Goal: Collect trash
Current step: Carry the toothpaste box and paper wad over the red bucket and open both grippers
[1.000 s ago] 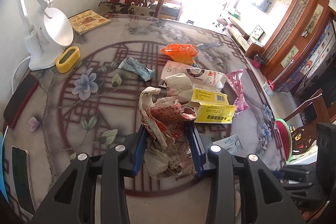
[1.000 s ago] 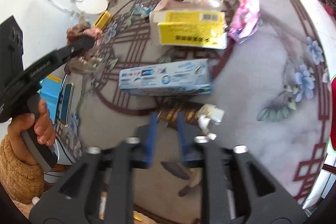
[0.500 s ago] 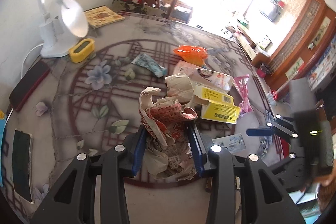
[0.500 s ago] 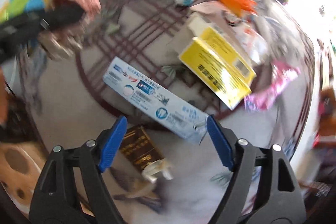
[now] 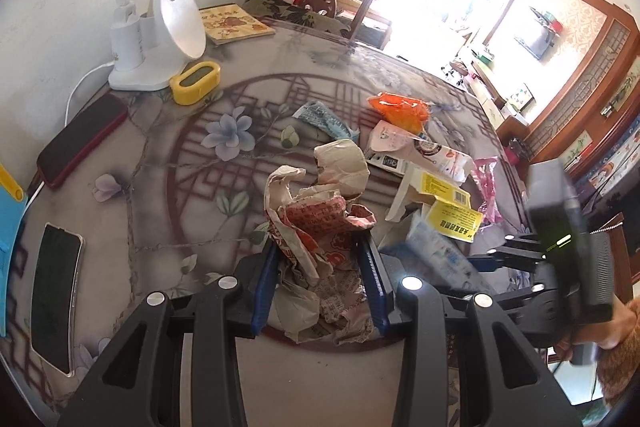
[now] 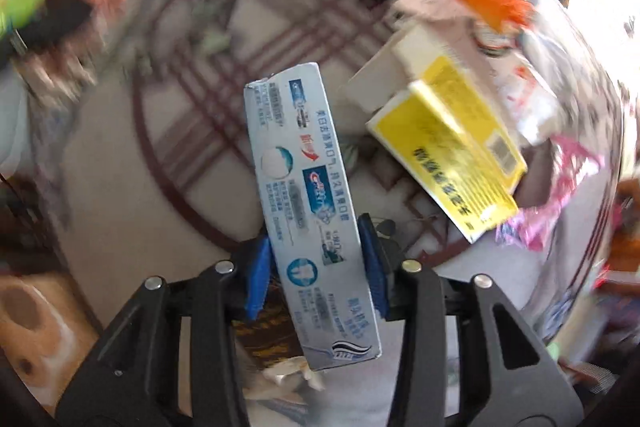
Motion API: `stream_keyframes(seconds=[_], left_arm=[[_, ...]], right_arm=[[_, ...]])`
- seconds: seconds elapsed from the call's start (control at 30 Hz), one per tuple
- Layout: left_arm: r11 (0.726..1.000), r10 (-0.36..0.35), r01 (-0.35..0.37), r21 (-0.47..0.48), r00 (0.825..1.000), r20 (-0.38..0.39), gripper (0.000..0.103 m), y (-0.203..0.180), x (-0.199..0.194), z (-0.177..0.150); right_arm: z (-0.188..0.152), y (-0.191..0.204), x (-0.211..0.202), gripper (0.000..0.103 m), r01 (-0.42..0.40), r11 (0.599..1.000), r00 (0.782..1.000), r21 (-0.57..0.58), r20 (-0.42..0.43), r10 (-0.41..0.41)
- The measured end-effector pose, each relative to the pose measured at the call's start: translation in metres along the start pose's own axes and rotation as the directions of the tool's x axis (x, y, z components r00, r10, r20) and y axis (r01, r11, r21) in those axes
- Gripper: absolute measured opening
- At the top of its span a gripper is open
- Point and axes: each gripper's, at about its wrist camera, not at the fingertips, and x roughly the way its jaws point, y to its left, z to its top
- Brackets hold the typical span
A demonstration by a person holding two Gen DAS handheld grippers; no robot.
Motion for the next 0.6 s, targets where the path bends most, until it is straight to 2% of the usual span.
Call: stream_keyframes(seconds=[0.1, 0.27, 0.47, 0.6], left_arm=[[1.0, -0.02, 0.02, 0.021, 1.0, -0.002, 0.036, -0.015, 0.0, 0.005], [0.992, -0.087, 0.087, 0.095, 0.996, -0.007, 0.036, -0.062, 0.002, 0.012], [0.965, -0.187, 0.19, 0.178, 0.982, -0.035, 0.036, -0.132, 0.008, 0.012], [0.94, -0.244, 0.251, 0.232, 0.968, -0.059, 0.036, -0.185, 0.013, 0.005]], right_arm=[[-0.02, -0.018, -0.033, 0.04, -0.085, 0.986, 0.99, 0.145, 0.125, 0.067], [-0.067, -0.048, -0.086, 0.04, -0.184, 0.911, 0.949, 0.369, 0.308, 0.067], [-0.133, -0.086, -0.139, 0.04, -0.25, 0.794, 0.893, 0.553, 0.449, -0.032], [-0.166, -0.114, -0.165, 0.04, -0.256, 0.747, 0.862, 0.614, 0.494, -0.11]])
